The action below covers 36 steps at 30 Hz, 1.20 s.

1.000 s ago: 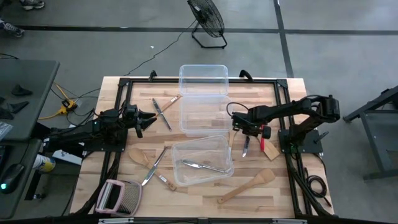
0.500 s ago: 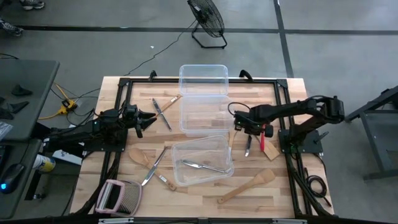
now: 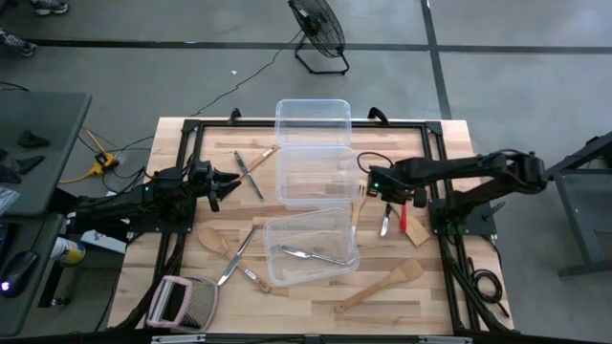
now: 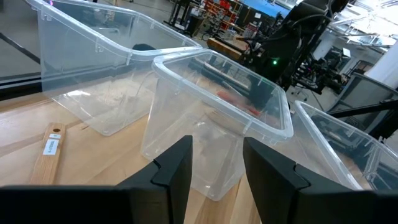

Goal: Pick & Place Kitchen Items
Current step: Put the silver knife into the bottom transparent bin

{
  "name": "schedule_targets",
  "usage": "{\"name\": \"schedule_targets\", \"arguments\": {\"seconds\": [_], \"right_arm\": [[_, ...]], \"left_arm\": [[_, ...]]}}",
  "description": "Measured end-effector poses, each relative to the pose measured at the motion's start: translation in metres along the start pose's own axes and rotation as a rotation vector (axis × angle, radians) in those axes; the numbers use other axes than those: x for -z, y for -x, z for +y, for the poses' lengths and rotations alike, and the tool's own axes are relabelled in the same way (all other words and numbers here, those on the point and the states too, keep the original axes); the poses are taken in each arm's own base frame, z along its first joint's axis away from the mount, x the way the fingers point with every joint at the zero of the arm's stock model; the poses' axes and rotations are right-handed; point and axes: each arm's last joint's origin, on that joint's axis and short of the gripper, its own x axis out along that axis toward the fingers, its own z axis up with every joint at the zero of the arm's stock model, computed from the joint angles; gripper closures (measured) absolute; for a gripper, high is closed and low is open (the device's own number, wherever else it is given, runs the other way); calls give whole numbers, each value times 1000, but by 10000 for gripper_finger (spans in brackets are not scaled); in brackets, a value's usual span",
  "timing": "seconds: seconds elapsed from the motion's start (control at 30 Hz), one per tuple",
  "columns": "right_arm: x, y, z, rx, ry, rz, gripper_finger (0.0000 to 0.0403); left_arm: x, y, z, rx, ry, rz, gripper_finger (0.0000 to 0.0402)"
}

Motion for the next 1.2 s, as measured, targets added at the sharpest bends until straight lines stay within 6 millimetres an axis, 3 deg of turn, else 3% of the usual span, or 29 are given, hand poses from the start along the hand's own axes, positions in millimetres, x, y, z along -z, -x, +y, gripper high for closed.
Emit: {"name": "schedule_targets", "arguments": {"seconds": [0.3, 0.6, 0.9, 1.2], "right_arm": [[-3, 19, -9, -80, 112, -45, 369], [-7, 42, -28, -141, 376, -91, 369], [-9, 65, -44, -285, 649, -167, 369], [-9, 90, -47, -515, 780, -237, 369]], "left_arm": [[0, 0, 0, 0, 0, 0, 258], [0, 0, 0, 0, 0, 0, 258], [0, 0, 0, 0, 0, 0, 258], [0, 0, 0, 0, 0, 0, 258]]}}
